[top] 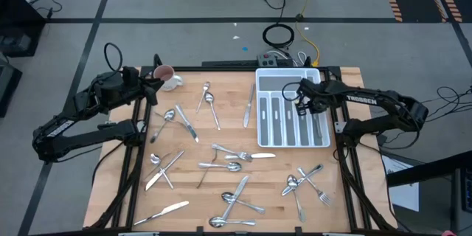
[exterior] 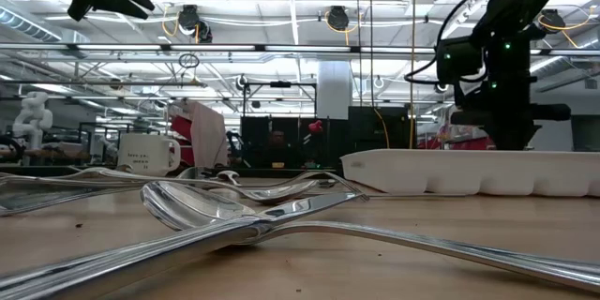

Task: Sort silverware
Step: Put the fork in the right section of the silverware tray

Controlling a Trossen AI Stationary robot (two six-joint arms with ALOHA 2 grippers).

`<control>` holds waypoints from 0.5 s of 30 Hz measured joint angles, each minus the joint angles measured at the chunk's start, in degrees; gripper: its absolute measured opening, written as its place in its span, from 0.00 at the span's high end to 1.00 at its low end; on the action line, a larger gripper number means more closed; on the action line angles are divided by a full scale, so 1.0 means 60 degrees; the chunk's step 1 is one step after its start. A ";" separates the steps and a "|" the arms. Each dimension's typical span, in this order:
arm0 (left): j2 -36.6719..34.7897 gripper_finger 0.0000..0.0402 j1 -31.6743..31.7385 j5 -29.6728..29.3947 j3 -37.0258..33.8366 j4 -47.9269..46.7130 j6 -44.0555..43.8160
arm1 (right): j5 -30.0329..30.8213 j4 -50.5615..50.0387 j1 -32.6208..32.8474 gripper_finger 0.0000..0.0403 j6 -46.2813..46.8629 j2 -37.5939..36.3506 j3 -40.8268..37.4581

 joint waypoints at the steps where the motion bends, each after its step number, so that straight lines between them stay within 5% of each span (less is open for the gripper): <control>1: 0.0000 0.71 -0.0001 0.0000 0.0000 0.0000 0.0000 | -0.0092 0.0004 0.0047 1.00 0.0003 0.0000 0.0000; 15: 0.0000 0.71 -0.0002 -0.0372 -0.0003 0.0007 0.0000 | -0.0401 -0.0572 0.0816 1.00 0.0189 0.0011 0.0000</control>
